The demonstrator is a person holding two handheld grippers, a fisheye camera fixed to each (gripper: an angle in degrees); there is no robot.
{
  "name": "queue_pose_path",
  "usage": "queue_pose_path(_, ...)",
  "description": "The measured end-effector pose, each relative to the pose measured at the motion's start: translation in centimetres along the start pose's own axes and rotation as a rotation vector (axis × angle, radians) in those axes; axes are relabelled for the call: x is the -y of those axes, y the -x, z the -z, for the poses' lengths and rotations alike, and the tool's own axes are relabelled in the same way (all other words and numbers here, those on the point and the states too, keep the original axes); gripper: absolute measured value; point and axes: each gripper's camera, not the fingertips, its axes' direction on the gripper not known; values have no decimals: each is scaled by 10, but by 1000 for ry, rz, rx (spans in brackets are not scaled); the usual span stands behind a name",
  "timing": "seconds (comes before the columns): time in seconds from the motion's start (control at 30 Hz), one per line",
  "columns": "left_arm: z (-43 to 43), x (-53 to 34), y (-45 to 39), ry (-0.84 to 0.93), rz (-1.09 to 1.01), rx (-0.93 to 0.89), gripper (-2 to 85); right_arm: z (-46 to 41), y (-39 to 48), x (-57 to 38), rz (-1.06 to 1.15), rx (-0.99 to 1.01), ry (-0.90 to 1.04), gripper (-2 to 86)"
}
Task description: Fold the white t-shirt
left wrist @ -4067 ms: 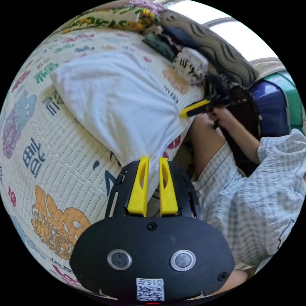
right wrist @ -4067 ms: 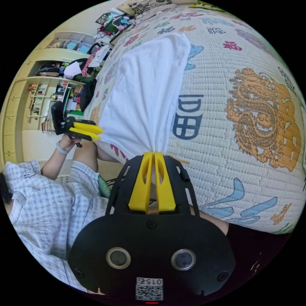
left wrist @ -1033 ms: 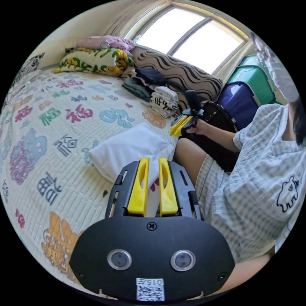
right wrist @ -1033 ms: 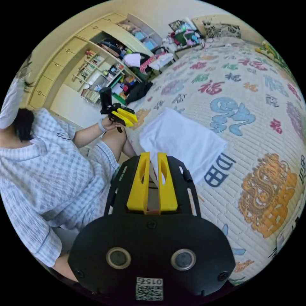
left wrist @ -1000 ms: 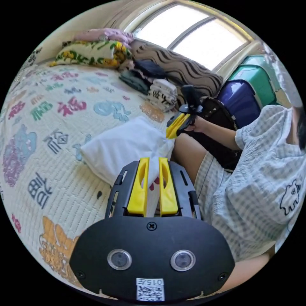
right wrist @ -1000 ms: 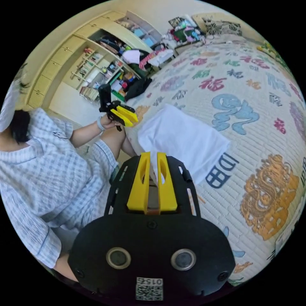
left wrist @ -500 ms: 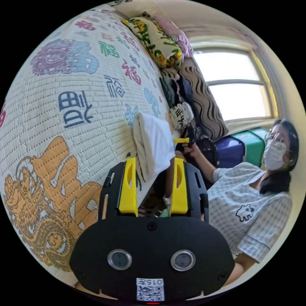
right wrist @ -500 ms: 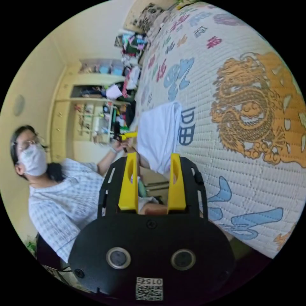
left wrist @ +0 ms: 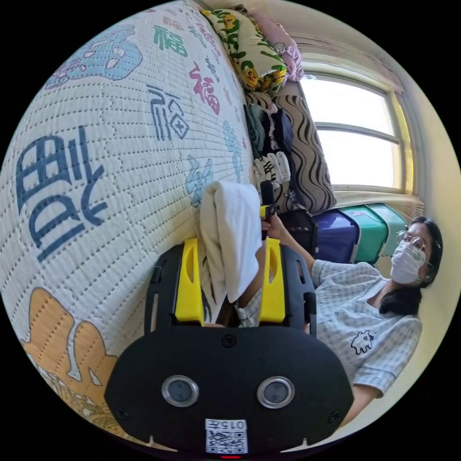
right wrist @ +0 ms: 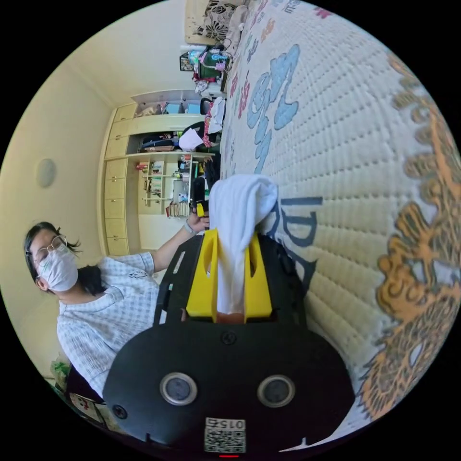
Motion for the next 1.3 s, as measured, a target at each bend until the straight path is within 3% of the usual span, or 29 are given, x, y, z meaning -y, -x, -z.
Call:
queue_pose_path(0.27,-41,18,11,-19,-13,-99,142,11,20,-15,-10,-62,-28,100)
queue_pose_path(0.5,-49,27,-2,16,-13,-100,66,-10,35,-15,-22,-92,-21,44)
queue_pose_path(0.63,-54,41,-59,7,-121,-80,58,-6,72,-23,58,-130,-23,30)
queue_pose_path(0.77,-93,96,-127,-32,-196,-188,58,35,128,-26,133,-195,-75,25)
queue_pose_path(0.87,-146,146,-178,-44,-234,-298,58,86,186,-29,155,-353,-97,23)
queue_pose_path(1.1,-275,237,-247,-59,-186,-463,61,199,260,-29,-39,-698,-163,25)
queue_pose_path(1.3,-332,259,-211,-73,-18,-347,62,210,176,-11,-310,-839,-246,34)
